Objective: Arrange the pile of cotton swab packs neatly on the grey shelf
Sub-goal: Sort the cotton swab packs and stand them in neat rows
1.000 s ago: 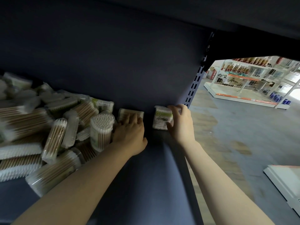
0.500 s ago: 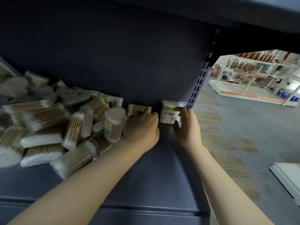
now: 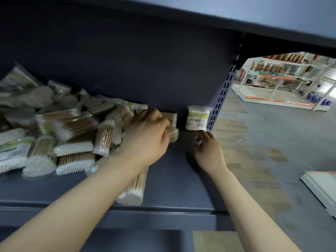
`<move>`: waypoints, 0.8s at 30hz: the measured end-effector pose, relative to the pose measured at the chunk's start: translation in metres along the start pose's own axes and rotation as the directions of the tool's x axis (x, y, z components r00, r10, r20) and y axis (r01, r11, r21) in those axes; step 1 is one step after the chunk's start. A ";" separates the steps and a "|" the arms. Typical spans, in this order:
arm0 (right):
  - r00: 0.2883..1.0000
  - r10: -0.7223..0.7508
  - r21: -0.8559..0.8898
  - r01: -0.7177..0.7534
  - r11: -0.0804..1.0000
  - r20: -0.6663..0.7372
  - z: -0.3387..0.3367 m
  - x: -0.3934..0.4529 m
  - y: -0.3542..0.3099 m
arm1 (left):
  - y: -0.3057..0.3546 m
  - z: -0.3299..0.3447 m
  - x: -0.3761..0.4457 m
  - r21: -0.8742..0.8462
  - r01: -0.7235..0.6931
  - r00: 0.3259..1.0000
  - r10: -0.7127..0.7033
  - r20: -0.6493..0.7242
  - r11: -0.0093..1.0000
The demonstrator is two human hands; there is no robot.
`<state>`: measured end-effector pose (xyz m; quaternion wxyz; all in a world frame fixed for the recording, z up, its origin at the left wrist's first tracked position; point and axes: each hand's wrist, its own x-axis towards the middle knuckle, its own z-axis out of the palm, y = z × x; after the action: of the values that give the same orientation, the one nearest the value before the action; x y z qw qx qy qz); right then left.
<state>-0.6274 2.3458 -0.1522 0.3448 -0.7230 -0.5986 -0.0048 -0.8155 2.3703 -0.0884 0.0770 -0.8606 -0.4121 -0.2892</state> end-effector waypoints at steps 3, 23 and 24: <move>1.000 0.015 0.007 -0.015 1.000 0.002 0.004 -0.006 -0.011 | -0.016 -0.010 -0.006 -0.016 0.005 1.000 -0.005 -0.009 1.000; 0.998 0.053 0.047 -0.055 0.997 0.042 0.022 -0.034 -0.060 | -0.077 -0.018 -0.059 -0.130 0.075 0.997 -0.075 0.004 0.989; 0.997 0.057 0.053 -0.060 0.997 0.059 0.022 -0.033 -0.061 | -0.079 -0.019 -0.061 -0.134 0.066 0.998 -0.067 -0.002 0.989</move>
<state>-0.6990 2.3309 -0.1526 0.3471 -0.7305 -0.5866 0.0423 -0.9128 2.3740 -0.1154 0.0106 -0.8487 -0.4198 -0.3214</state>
